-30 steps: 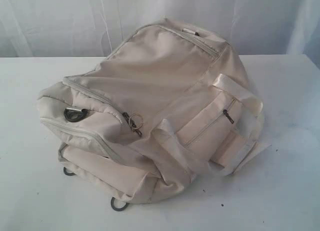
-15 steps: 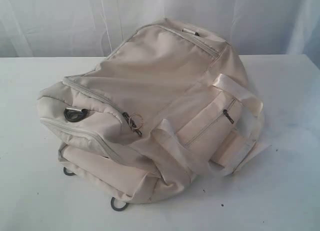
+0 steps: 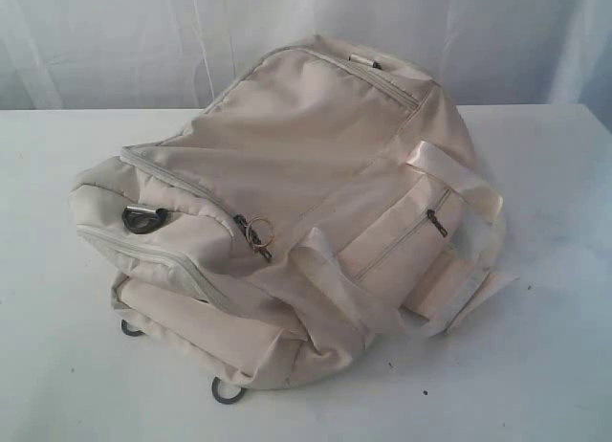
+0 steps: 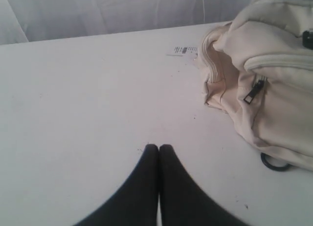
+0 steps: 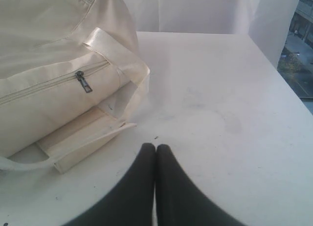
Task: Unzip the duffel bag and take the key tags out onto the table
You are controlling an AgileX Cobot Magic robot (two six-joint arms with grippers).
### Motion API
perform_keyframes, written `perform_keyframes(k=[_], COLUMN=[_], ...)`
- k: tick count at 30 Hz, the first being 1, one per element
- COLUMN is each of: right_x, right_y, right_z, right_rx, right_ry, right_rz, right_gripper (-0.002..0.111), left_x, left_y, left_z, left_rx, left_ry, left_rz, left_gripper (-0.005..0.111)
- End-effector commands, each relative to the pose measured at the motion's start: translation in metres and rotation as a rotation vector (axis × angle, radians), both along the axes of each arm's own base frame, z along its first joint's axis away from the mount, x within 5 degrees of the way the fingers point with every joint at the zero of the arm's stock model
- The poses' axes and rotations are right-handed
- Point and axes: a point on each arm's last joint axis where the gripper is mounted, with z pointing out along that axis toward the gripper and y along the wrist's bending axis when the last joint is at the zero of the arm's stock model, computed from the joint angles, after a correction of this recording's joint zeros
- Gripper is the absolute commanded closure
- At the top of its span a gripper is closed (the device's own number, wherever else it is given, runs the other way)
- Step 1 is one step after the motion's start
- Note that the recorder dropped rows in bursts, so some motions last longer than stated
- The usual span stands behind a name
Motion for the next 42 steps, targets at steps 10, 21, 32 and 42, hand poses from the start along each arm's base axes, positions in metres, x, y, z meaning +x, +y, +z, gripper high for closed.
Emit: perform_keyframes(k=[10, 21, 32, 42], right_x=[0.003, 0.002, -0.002, 0.004], right_y=[-0.001, -0.004, -0.007, 0.001], right_z=[0.015, 0.036, 0.053, 0.104], right_rx=[0.022, 0.387, 0.862, 0.719], right_ry=[-0.179, -0.355, -0.458, -0.268], right_rz=[-0.017, -0.056, -0.022, -0.002], right_gripper=[0.108, 0.108, 0.108, 0.108], left_x=[-0.003, -0.02, 0.008, 0.071], left_y=[0.005, 0.012, -0.01, -0.068], left_z=[0.048, 0.099, 0.192, 0.185], left_rx=[-0.021, -0.241, 0.002, 0.182], left_ry=[-0.543, -0.805, -0.103, 0.509], left_rz=[0.058, 0.09, -0.108, -0.823], left_gripper=[0.106, 0.106, 0.107, 0.107])
